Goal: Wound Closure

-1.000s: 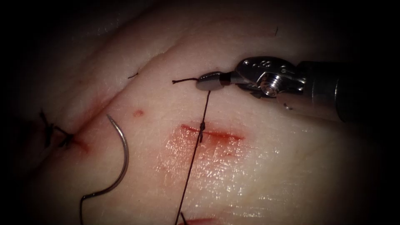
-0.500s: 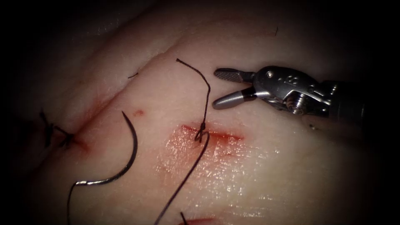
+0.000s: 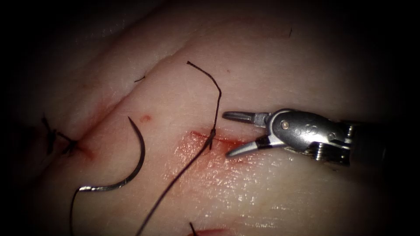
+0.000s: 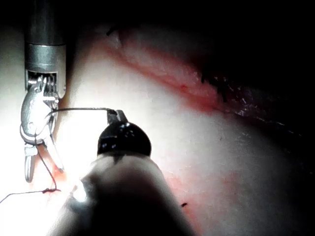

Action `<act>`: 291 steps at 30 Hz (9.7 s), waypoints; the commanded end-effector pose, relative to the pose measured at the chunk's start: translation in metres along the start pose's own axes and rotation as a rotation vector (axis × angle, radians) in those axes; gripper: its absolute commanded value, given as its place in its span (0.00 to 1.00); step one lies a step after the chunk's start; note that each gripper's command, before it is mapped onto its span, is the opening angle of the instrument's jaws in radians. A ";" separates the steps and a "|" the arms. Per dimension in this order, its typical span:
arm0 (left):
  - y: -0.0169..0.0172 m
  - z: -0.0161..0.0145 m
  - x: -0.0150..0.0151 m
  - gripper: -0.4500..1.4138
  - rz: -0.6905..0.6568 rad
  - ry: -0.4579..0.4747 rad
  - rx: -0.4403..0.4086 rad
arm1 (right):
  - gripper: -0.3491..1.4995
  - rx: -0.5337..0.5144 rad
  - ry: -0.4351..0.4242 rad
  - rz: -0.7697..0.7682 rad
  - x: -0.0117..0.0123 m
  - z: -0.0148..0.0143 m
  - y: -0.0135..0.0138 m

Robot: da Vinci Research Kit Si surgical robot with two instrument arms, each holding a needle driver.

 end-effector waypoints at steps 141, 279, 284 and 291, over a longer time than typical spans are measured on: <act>-0.0300 0.0091 -0.0279 0.98 -0.340 -0.245 0.482 | 0.85 -0.256 -0.102 -0.184 -0.0014 -0.0056 -0.0047; -0.0193 0.0064 -0.0222 0.82 -0.768 0.539 0.140 | 0.81 -0.215 -0.121 -0.183 -0.0010 -0.0039 -0.0065; -0.0225 0.0050 -0.0203 0.82 -0.851 0.701 0.187 | 0.81 -0.215 -0.121 -0.176 -0.0010 -0.0040 -0.0065; -0.0212 0.0063 -0.0176 0.74 -0.681 0.574 0.214 | 0.79 -0.213 -0.120 -0.174 -0.0009 -0.0044 -0.0063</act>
